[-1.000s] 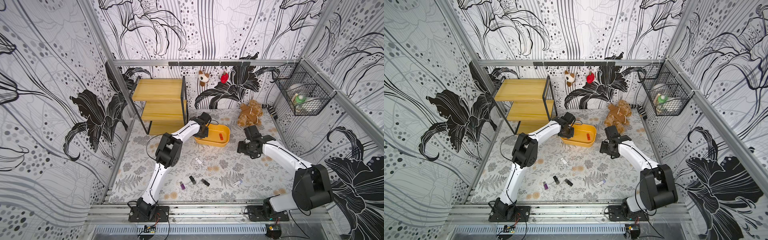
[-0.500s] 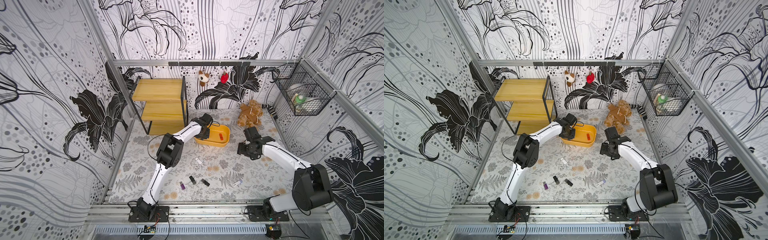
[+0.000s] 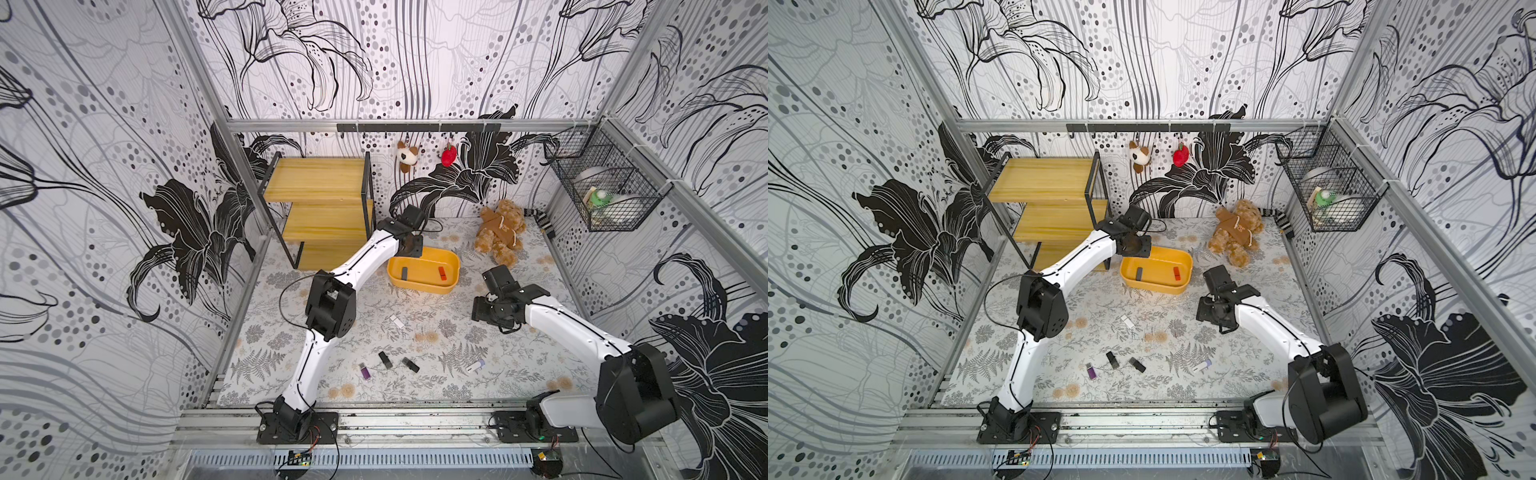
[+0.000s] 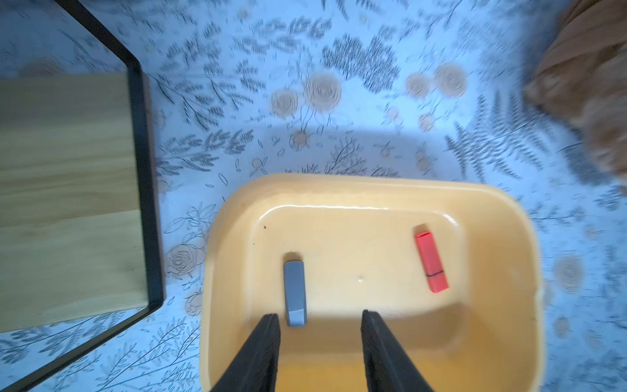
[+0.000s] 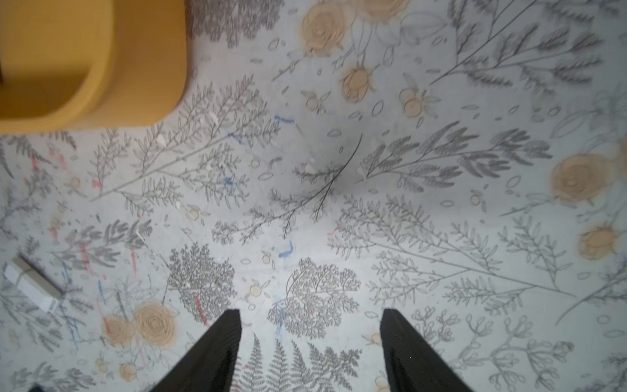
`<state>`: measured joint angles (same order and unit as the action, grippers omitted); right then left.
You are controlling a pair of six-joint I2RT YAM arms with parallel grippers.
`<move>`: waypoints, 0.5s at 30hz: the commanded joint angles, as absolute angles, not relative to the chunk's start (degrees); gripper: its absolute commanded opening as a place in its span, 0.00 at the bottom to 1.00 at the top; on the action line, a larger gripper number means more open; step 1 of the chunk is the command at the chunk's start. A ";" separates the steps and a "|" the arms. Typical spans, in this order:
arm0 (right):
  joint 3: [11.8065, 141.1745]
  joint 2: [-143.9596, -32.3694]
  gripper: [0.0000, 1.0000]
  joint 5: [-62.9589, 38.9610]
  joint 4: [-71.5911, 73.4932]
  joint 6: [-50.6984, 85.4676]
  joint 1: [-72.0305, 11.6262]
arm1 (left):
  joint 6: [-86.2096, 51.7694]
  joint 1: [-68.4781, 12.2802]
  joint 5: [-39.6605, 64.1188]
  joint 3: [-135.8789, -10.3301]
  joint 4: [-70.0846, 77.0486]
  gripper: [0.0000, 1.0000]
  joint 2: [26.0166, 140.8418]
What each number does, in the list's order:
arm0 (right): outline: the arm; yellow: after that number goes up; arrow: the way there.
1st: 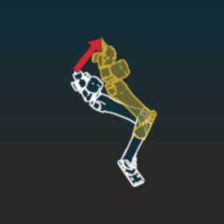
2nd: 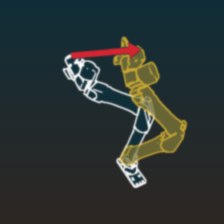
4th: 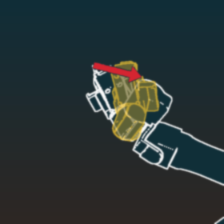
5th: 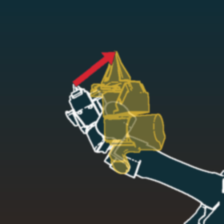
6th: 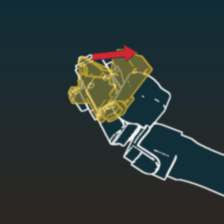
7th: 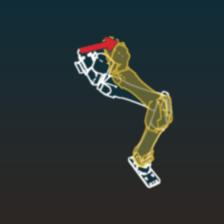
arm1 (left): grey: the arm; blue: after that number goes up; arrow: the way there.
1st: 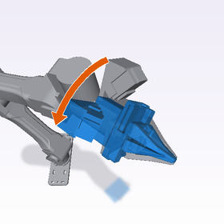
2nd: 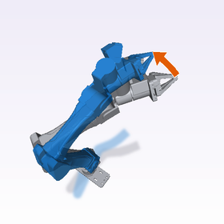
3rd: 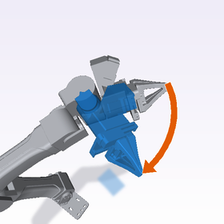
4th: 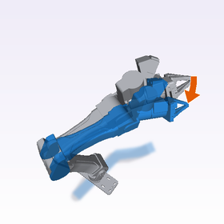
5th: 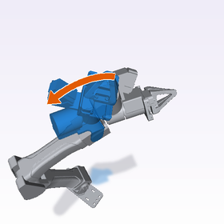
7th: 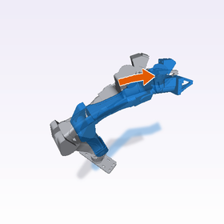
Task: Put the usb flash drive into the storage box
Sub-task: Pick up the USB flash from the center of the board.
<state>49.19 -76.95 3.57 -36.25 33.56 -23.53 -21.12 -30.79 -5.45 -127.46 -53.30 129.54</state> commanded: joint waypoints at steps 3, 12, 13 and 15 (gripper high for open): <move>44.46 -73.99 0.71 5.77 -38.75 44.47 -31.32 | -22.10 -31.03 -7.21 -119.02 -55.48 0.49 118.84; 37.23 -67.19 0.71 4.94 -41.95 52.87 -37.83 | -25.81 -32.22 -7.42 -91.44 -48.65 0.53 101.52; 36.44 -66.70 0.71 4.75 -42.25 53.39 -38.39 | -26.04 -32.41 -7.63 -89.57 -48.39 0.53 100.55; 34.96 -66.13 0.71 4.19 -42.41 54.33 -39.51 | -26.73 -32.82 -7.95 -86.27 -47.94 0.53 98.88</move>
<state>36.91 -67.07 4.05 -39.57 50.50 -38.24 -24.91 -31.97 -6.68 -89.23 -51.33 101.86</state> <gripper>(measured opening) 0.709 0.527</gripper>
